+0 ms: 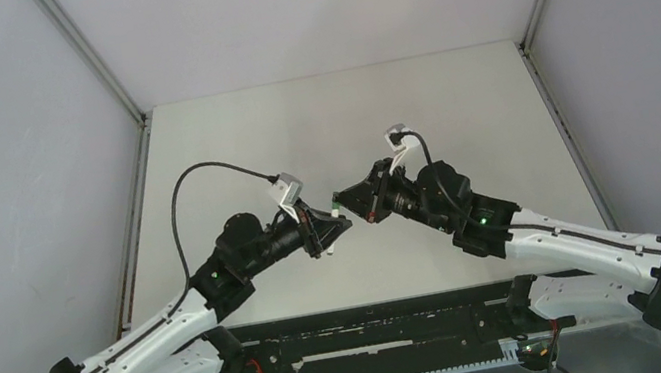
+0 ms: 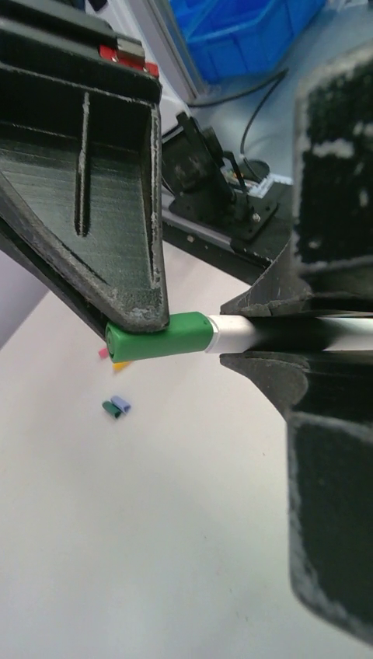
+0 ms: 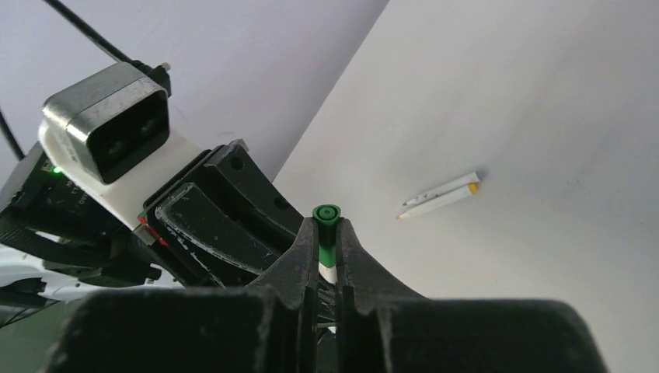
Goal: Insert the pens into the pen caps
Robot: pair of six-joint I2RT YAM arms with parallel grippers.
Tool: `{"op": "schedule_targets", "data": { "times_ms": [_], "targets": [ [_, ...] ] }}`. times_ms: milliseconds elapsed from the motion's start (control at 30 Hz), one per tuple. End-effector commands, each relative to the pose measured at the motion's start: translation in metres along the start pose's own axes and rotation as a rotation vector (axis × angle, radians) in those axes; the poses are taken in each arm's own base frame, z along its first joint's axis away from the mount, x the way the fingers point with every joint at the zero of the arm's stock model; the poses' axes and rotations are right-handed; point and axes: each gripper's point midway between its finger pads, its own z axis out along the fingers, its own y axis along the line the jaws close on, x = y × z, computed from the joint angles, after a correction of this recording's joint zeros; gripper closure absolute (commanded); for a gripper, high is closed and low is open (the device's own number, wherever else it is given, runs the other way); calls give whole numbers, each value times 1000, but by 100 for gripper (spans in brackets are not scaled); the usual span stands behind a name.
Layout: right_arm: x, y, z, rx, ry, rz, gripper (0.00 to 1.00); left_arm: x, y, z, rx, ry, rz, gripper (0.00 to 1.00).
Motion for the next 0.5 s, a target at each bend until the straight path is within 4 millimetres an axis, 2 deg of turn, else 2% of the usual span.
{"op": "schedule_targets", "data": {
  "times_ms": [0, 200, 267, 367, 467],
  "targets": [
    [64, 12, -9, -48, 264, 3, 100, -79, -23, 3, 43, -221, 175, 100],
    [79, 9, -5, -41, 325, 33, 100, -78, -30, 7, 98, -227, 205, 100],
    [78, 9, -6, -37, 327, 26, 100, -74, -30, 9, 111, -226, 215, 100],
    [64, 13, -11, -35, 300, -20, 98, -66, -29, 9, 130, -222, 230, 100],
    [42, 16, -21, -33, 244, -89, 72, -53, -27, 8, 140, -196, 239, 100]
  ]
}}
